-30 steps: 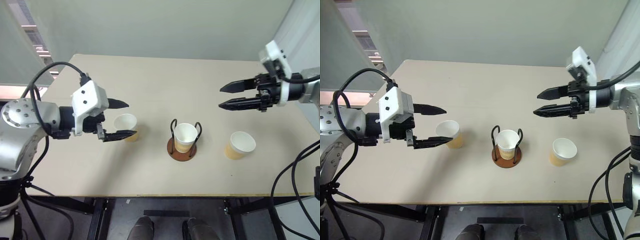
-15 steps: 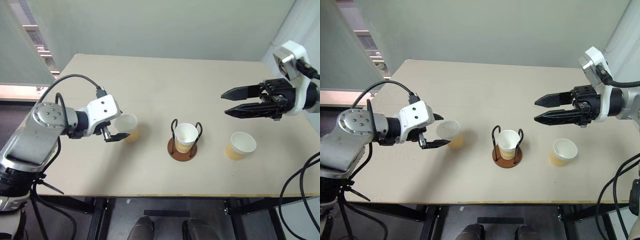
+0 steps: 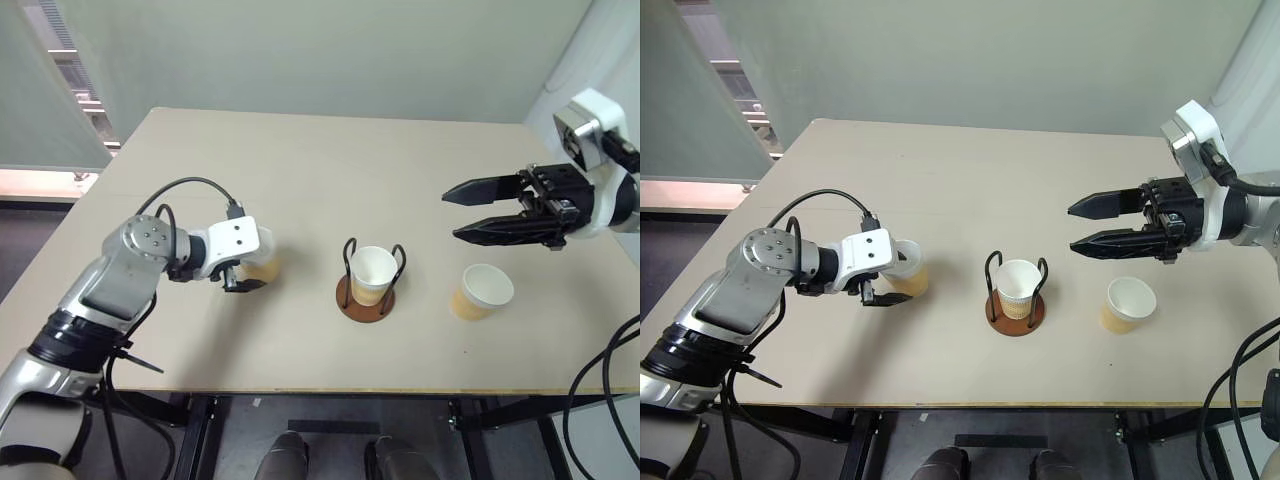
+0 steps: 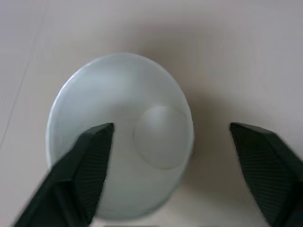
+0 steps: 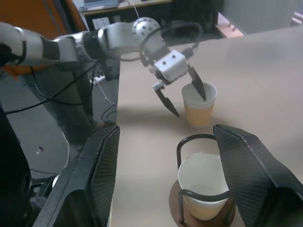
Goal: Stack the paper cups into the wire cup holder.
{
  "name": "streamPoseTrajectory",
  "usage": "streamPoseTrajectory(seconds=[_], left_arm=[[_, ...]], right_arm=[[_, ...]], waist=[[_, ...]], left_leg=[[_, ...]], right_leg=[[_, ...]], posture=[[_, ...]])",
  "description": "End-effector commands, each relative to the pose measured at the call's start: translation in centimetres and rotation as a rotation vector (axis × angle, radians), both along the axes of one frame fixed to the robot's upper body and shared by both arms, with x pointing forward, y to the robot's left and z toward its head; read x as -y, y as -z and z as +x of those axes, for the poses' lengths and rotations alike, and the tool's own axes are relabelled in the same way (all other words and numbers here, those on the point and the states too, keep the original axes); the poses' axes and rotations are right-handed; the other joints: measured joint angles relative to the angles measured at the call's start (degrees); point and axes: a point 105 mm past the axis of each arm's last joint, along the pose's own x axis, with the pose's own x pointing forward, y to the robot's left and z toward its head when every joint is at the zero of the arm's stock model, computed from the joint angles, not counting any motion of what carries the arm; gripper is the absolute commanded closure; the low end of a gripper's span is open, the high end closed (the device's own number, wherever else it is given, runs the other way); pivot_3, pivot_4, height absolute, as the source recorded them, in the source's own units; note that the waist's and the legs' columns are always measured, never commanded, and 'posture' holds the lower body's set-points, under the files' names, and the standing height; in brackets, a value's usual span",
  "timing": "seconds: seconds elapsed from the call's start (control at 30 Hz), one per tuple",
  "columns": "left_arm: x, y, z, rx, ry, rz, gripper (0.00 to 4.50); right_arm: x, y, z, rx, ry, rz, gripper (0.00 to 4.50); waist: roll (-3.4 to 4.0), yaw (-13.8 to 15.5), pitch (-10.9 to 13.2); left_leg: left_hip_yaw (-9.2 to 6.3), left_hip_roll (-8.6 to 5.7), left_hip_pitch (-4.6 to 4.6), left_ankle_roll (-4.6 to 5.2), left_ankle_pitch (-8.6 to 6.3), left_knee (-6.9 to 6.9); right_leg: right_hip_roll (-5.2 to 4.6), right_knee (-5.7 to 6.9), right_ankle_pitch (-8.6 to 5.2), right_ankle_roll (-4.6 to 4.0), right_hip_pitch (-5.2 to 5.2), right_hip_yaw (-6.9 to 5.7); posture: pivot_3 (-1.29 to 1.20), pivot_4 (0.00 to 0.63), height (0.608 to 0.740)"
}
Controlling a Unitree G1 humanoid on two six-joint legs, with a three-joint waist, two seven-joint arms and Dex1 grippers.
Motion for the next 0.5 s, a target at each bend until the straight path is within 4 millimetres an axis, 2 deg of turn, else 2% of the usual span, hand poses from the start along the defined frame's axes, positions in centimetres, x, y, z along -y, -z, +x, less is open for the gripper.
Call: streamPoseTrajectory(seconds=[0.03, 0.23, 0.27, 0.5], left_arm=[[1.0, -1.6, -0.2, 0.023, 0.082, -0.006, 2.09], [0.9, -2.6, -1.8, -0.051, 0.183, -0.009, 4.32], [0.8, -2.8, -2.1, -0.062, 0.195, -0.006, 4.45], [0.3, -3.9, -4.3, -0.133, 0.246, -0.034, 4.45]], right_arm=[[0.4, -1.4, -1.0, 0.104, -0.045, 0.032, 1.24], [0.9, -1.0, -1.0, 0.131, -0.086, 0.050, 1.24], [0.9, -1.1, -1.1, 0.131, -0.092, 0.059, 1.24], [0.8, -1.4, -1.5, 0.126, -0.135, 0.045, 1.24]], waist=[[0.00, 0.0, 0.0], [0.00, 0.0, 0.0], [0.00, 0.0, 0.0], [0.00, -0.1, 0.0]], left_leg=[[0.00, 0.00, -0.01, 0.00, 0.00, 0.00], [0.00, -0.03, -0.01, 0.00, 0.00, 0.04], [0.00, -0.03, -0.01, 0.00, 0.00, 0.05], [0.00, -0.02, -0.01, 0.01, 0.00, 0.06]], right_leg=[[0.01, 0.00, 0.00, 0.01, 0.00, 0.00], [0.01, 0.00, 0.02, 0.08, 0.03, 0.02], [0.01, 0.00, 0.02, 0.09, 0.03, 0.02], [0.01, 0.00, 0.02, 0.09, 0.04, 0.02]], posture=[[0.00, 0.150, 0.740], [0.00, 0.150, 0.740], [0.00, 0.150, 0.740], [0.00, 0.150, 0.740]])
